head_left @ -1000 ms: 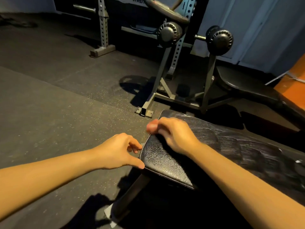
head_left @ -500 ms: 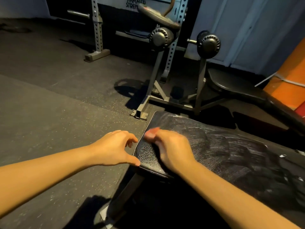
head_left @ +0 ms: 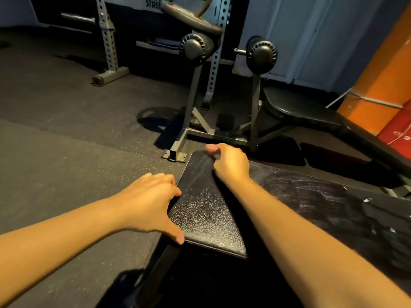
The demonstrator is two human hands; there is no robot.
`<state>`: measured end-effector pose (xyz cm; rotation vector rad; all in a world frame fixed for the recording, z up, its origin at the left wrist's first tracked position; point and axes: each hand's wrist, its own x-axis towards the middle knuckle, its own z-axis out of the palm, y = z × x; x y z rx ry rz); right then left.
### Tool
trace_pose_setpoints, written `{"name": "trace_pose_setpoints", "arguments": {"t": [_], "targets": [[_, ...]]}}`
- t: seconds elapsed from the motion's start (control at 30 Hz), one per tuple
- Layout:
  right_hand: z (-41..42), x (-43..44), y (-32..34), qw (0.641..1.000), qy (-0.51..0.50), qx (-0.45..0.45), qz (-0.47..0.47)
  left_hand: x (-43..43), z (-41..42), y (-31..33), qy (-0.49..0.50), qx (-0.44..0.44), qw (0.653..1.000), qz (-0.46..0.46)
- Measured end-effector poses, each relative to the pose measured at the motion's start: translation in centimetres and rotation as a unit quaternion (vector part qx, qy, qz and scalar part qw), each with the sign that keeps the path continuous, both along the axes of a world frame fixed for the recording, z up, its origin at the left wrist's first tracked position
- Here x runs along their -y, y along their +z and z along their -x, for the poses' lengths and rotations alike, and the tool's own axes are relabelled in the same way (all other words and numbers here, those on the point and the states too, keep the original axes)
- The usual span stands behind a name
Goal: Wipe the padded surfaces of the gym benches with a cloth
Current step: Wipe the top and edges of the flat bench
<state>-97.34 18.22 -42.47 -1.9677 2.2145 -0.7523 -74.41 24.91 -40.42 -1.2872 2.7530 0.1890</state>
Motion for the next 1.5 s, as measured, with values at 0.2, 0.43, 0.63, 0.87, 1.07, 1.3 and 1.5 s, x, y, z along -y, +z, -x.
{"name": "trace_pose_setpoints", "arguments": {"t": [0.2,0.43,0.63,0.87,1.07,1.3,1.5], "targets": [[3.7,-3.2,-0.7,0.992,0.122,-0.024,0.023,1.2,1.1,1.0,0.009,-0.018,0.999,0.03],[13.3,-7.7,0.5,0.975,-0.189,-0.109,-0.046,1.1,2.4,0.9,-0.022,0.004,0.998,0.052],[0.0,-3.9,-0.4,1.0,0.005,0.006,-0.008,2.1,2.8,-0.1,0.011,-0.074,0.996,0.057],[12.5,-10.1,-0.7,0.995,-0.04,-0.086,-0.026,3.0,3.2,-1.0,0.01,-0.077,0.996,0.052],[8.8,-10.9,0.5,0.986,-0.156,-0.054,-0.02,2.5,3.6,-0.7,0.015,-0.071,0.996,0.045],[5.2,-16.0,-0.5,0.992,0.09,-0.088,-0.005,2.3,4.5,0.2,0.022,-0.042,0.998,0.033],[12.8,-16.0,1.6,0.968,-0.213,-0.119,-0.049,1.1,4.6,0.1,0.0,-0.065,0.996,0.053]]}}
